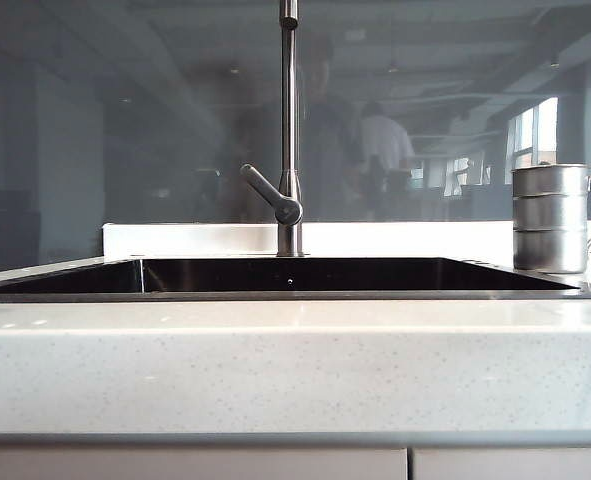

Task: Pick up the mug next to the sink, go to the faucet to get some water, pour the water into the sink, and finally put the mug back to its place.

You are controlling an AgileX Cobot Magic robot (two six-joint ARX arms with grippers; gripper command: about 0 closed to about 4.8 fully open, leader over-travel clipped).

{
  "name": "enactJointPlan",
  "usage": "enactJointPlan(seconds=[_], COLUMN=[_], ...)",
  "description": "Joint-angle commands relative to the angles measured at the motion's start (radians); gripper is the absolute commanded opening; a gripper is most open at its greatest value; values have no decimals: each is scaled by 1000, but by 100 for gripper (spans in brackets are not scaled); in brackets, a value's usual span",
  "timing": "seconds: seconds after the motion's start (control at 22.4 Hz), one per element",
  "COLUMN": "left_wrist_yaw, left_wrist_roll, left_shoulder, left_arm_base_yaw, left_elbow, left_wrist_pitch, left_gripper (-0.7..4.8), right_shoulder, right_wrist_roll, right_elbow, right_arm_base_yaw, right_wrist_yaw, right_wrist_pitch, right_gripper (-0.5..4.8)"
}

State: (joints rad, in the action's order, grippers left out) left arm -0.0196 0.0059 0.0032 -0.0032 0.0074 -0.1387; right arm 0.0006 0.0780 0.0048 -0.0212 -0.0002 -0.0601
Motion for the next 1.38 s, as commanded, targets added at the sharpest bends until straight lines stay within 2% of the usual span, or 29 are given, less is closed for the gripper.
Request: enactJointPlan(seconds=[0.04,0.4,0.53,0.62,0.76,0.8,0.89,0.94,0.98,1.02,1.11,1.16,1.25,1.38], left_wrist_yaw=[-3,-4,-5,-11,-11,-11,-11,-11,-11,-11,-11,-11,-12,-11], left_wrist_roll=[-3,-3,-7,-7,-7,-12,-44,-47,-47,-47,-47,-47,-47,-47], left_shoulder=[0,0,0,0,0,0,0,0,0,0,0,0,0,0], left_arm_base_yaw=[2,2,2,2,2,2,2,2,2,2,2,2,2,2], left_elbow=[3,3,3,3,3,3,3,3,3,3,3,3,3,3], left_wrist_pitch=[-12,-12,-29,-43,-43,-42,-41,-42,-42,-42,-41,-41,-40,-33], left_gripper=[-6,-6,-6,-6,-6,-6,-6,-6,-6,-6,-6,-6,-6,-6], right_shoulder=[-2,-2,-2,7,90,179,352,424,542,622,810,944,1120,1350], right_wrist_roll=[-3,16,153,163,122,42,-35,-39,-47,-61,-68,-68,-71,-75], right_elbow=[-3,-3,-2,20,114,151,177,176,176,176,176,176,181,224], right_arm_base_yaw=[-2,-2,-1,-1,-1,1,14,24,41,53,81,101,126,161], right_wrist_yaw=[1,-2,2,12,92,112,106,96,68,55,48,40,-7,-45], right_wrist_pitch=[-11,-22,-159,-261,-254,-261,-325,-377,-462,-522,-684,-824,-1012,-1158], right_gripper=[-6,-6,-6,-6,-6,-6,5,30,89,121,159,172,172,172])
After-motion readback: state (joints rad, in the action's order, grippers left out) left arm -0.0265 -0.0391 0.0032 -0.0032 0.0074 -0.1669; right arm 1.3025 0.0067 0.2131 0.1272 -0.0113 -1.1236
